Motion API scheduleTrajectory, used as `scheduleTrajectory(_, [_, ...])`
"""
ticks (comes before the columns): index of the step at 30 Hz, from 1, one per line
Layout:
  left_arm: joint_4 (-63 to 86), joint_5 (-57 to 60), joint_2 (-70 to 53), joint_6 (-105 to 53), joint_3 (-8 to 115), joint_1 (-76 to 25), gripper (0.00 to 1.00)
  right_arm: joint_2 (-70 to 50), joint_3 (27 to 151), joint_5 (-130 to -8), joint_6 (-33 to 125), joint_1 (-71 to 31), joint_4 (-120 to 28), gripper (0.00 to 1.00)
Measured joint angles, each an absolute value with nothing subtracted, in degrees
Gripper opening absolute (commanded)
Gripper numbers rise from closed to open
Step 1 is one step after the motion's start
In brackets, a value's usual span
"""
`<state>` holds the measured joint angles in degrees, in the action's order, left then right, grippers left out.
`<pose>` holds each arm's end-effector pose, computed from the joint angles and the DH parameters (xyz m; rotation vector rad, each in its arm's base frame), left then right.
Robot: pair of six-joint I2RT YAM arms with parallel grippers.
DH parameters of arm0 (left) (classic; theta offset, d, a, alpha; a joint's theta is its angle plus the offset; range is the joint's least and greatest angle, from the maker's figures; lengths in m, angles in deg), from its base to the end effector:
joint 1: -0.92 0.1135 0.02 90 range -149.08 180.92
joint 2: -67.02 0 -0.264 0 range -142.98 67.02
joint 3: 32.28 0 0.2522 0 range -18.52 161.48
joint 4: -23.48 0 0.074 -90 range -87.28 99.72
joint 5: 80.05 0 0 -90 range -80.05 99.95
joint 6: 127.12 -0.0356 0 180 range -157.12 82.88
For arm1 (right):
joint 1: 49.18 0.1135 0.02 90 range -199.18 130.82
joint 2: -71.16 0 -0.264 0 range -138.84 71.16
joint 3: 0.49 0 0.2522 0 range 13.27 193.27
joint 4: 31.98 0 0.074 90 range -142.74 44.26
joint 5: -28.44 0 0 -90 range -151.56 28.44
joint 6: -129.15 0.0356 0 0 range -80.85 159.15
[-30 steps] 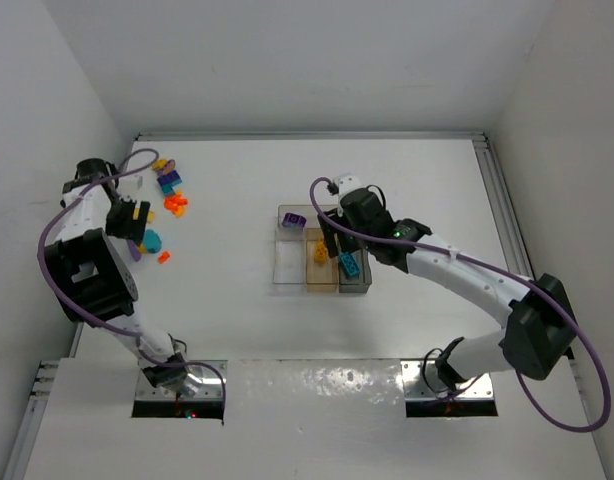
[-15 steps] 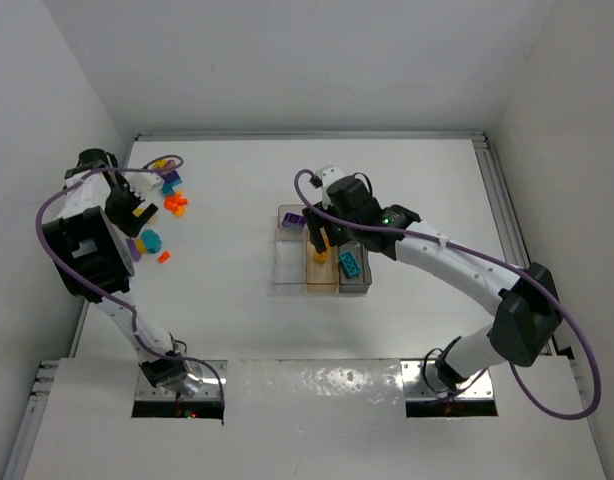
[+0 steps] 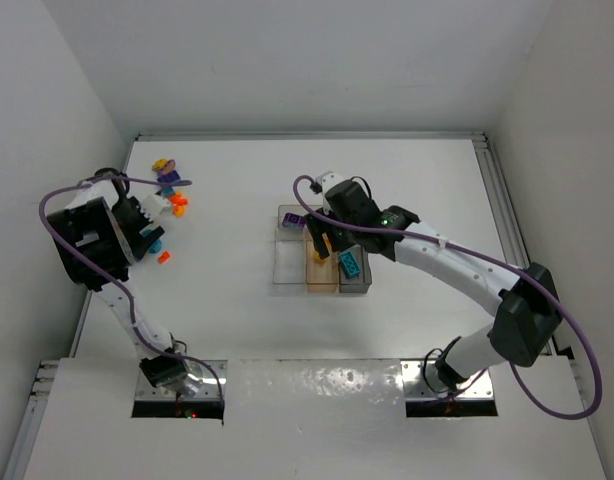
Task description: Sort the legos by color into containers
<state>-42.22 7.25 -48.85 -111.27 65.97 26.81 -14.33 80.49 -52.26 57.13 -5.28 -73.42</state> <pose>0.3501 0.1680 0.1659 1.2422 2.7629 0.0896 0.2393 0.2223 0.2784 -0.4580 2.3397 0.3294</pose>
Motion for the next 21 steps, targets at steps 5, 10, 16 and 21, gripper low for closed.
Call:
scheduleTrajectory(5, [-42.8,8.3,-51.7,-111.3,66.1,26.8,0.89,-14.3,80.5,-51.2,57.1,-5.0,-73.7,0.74])
scheduleTrajectory(10, [-42.8,8.2,-51.7,-111.2,66.1,26.8,0.8,-14.3,80.5,-50.4,57.1,-5.0,-73.9,0.74])
scheduleTrajectory(16, [-42.9,7.6,-51.7,-110.4,66.1,26.8,0.53,-14.3,80.5,-49.6,57.1,-5.0,-74.5,0.74])
scheduleTrajectory(21, [-43.1,6.2,-51.4,-110.0,66.1,26.8,0.12,-14.3,80.6,-49.6,57.1,-5.0,-74.6,0.74])
